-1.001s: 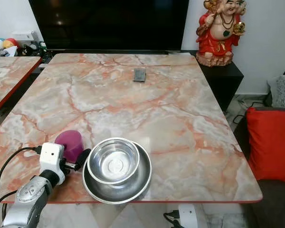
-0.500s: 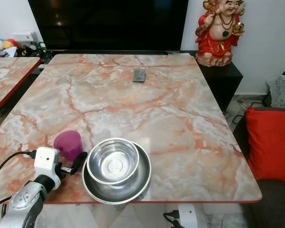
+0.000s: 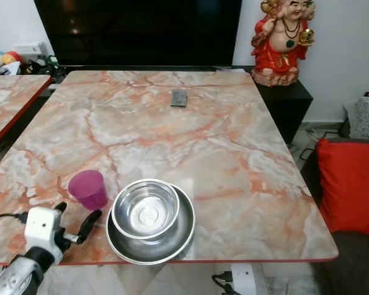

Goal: Setting the table

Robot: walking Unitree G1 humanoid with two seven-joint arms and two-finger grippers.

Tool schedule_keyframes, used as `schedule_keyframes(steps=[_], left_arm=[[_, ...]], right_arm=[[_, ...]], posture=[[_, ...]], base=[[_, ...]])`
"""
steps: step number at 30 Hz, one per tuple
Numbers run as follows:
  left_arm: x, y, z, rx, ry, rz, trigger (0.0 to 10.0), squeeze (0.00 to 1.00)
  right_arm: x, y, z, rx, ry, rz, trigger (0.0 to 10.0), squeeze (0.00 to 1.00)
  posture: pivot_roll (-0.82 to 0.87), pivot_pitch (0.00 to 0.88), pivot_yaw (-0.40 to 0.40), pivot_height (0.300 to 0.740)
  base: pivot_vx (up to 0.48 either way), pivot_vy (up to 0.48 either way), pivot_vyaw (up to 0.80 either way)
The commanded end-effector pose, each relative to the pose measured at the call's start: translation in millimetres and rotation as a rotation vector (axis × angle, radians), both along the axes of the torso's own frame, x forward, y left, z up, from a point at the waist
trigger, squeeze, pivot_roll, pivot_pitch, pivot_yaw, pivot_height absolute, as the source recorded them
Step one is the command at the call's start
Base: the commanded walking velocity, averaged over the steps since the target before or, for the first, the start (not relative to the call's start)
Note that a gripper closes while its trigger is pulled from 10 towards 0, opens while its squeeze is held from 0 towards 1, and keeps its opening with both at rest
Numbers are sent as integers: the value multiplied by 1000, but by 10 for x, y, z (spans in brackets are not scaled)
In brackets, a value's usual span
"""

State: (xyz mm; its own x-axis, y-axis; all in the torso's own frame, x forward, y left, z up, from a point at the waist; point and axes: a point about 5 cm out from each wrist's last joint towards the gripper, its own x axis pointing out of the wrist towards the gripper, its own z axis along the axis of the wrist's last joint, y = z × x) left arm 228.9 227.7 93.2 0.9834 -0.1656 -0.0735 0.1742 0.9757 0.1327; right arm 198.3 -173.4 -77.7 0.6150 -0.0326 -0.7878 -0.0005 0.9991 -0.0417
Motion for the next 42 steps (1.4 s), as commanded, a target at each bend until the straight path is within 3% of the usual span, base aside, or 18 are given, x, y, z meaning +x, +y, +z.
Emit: schedule_keyframes(steps=[1, 5, 7, 8, 9, 12, 17, 21, 22, 26, 31, 34, 35, 37, 42], left_arm=[[-81, 56, 68, -3, -13, 12, 10000, 0], [-271, 158, 82, 27, 12, 37, 10000, 0], [-406, 357, 104, 95, 32, 97, 10000, 0], [-470, 532, 143, 172, 25, 170, 10000, 0], [-482, 566, 153, 189, 23, 187, 10000, 0], [-585, 931, 215, 235, 16, 355, 10000, 0], [-767, 1183, 131, 296, 68, 474, 10000, 0], [-986, 1415, -118, 404, 233, 663, 10000, 0], [-986, 1415, -118, 404, 233, 663, 10000, 0], [-1211, 1577, -294, 457, 382, 835, 10000, 0], [-1313, 1596, -471, 525, 493, 834, 10000, 0], [-1316, 1503, -720, 483, 611, 763, 10000, 0], [-1263, 1393, -862, 446, 655, 682, 10000, 0], [-1175, 1246, -999, 414, 684, 587, 10000, 0], [-1003, 1022, -1255, 271, 732, 534, 10000, 0]], right_arm=[[-16, -10, -8, -2, 8, 3, 10000, 0], [-11, -18, -5, -3, 8, 6, 10000, 0], [-9, -23, -4, -5, 9, 10, 10000, 0], [-6, -25, -2, -5, 10, 13, 10000, 0], [-5, -26, -2, -5, 10, 13, 10000, 0], [0, -28, 0, -7, 13, 24, 10000, 0], [6, -22, 3, -4, 9, 25, 10000, 0], [8, -23, 4, -5, 8, 21, 10000, 0], [8, -23, 4, -5, 8, 21, 10000, 0], [9, -26, 5, -6, 9, 22, 10000, 0], [9, -26, 5, -6, 10, 24, 10000, 0], [9, -18, 4, -7, 11, 26, 10000, 0], [8, -15, 3, -9, 12, 30, 10000, 0], [6, -10, 0, -13, 16, 37, 10000, 0], [0, 2, -3, -10, 16, 31, 10000, 0]], posture=[[66, 85, -30, 740], [78, 88, -35, 740], [86, 89, -37, 740], [93, 90, -38, 740], [97, 91, -38, 740], [108, 89, -41, 740], [101, 86, -38, 740], [98, 82, -39, 740], [98, 82, -39, 740], [102, 81, -40, 740], [102, 80, -39, 740], [100, 77, -36, 740], [100, 75, -35, 740], [97, 72, -32, 740], [83, 58, -24, 740]], base=[[0, 0, 0], [0, 0, 0], [0, 0, 0], [0, 0, 0], [0, 0, 0], [0, 0, 0], [0, 0, 0], [0, 0, 0], [0, 0, 0], [0, 0, 0], [0, 0, 0], [0, 0, 0], [0, 0, 0], [0, 0, 0], [0, 0, 0]])
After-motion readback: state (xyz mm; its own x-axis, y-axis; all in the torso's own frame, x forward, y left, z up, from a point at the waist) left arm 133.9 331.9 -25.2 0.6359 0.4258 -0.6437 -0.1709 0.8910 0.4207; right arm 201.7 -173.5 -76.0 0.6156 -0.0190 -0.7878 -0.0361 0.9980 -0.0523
